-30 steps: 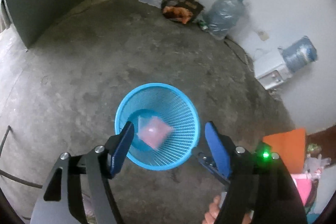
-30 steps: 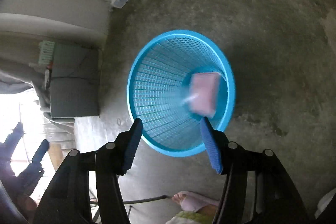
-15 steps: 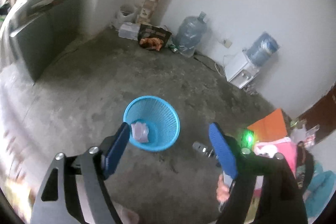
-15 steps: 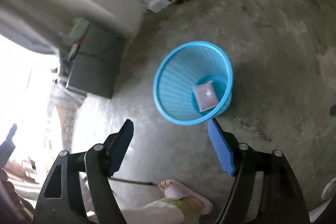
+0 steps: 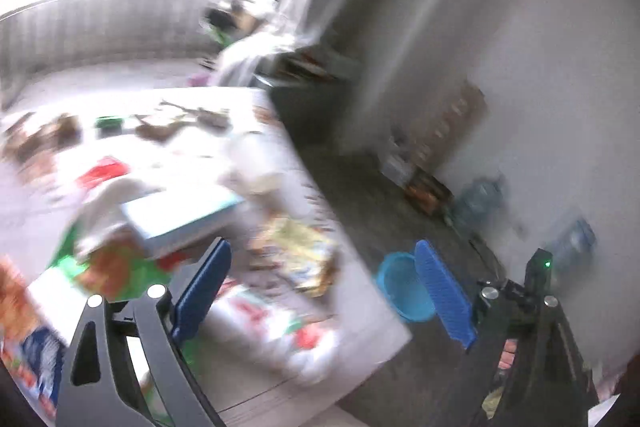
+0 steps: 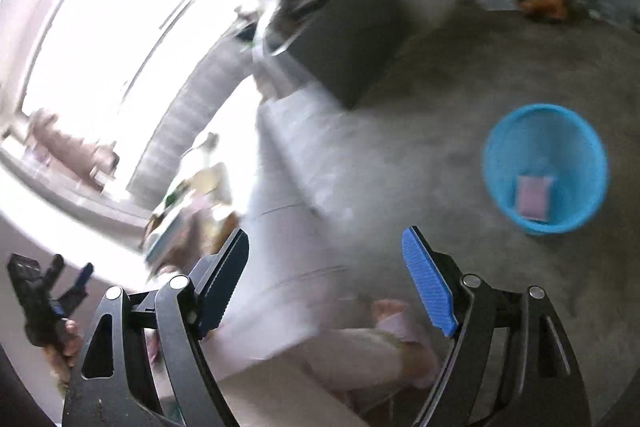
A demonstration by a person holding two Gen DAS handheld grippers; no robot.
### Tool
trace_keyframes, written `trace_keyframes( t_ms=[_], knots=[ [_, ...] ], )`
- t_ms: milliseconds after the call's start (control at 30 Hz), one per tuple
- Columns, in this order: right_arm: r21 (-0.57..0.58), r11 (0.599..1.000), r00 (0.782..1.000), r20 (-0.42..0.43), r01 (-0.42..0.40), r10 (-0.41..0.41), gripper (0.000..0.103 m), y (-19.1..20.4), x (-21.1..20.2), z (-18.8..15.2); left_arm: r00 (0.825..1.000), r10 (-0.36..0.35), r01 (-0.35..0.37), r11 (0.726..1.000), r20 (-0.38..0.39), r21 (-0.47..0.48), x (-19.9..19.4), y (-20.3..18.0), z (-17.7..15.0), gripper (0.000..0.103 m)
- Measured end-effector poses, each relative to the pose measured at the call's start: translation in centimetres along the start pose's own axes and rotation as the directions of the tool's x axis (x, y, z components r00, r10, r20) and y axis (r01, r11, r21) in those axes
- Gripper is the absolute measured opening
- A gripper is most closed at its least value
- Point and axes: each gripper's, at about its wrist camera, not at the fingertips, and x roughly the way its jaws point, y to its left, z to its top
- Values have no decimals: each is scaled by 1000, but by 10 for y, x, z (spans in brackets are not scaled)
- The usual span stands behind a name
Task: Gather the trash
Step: 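Swing both tools back toward the table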
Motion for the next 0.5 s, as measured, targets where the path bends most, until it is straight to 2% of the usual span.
trace_keyframes(
  t_ms=[100, 267, 333, 500],
  knots=[
    [-54, 997, 997, -57, -46, 43, 75, 33, 26, 0, 998, 48, -47, 998, 42, -32, -26, 27, -20, 91],
    [-115, 989, 983, -167, -97, 77, 75, 80, 59, -12, 992, 80, -75, 996, 94, -58, -33, 51, -40, 91],
    [-122, 987, 978, -192, -107, 82, 75, 93, 70, -14, 992, 82, -77, 995, 94, -57, -28, 57, -37, 91],
    [-191, 980, 975, -221, -51, 8, 75, 123, 95, -13, 995, 79, -79, 997, 59, -6, -18, 73, -13, 91]
  ],
)
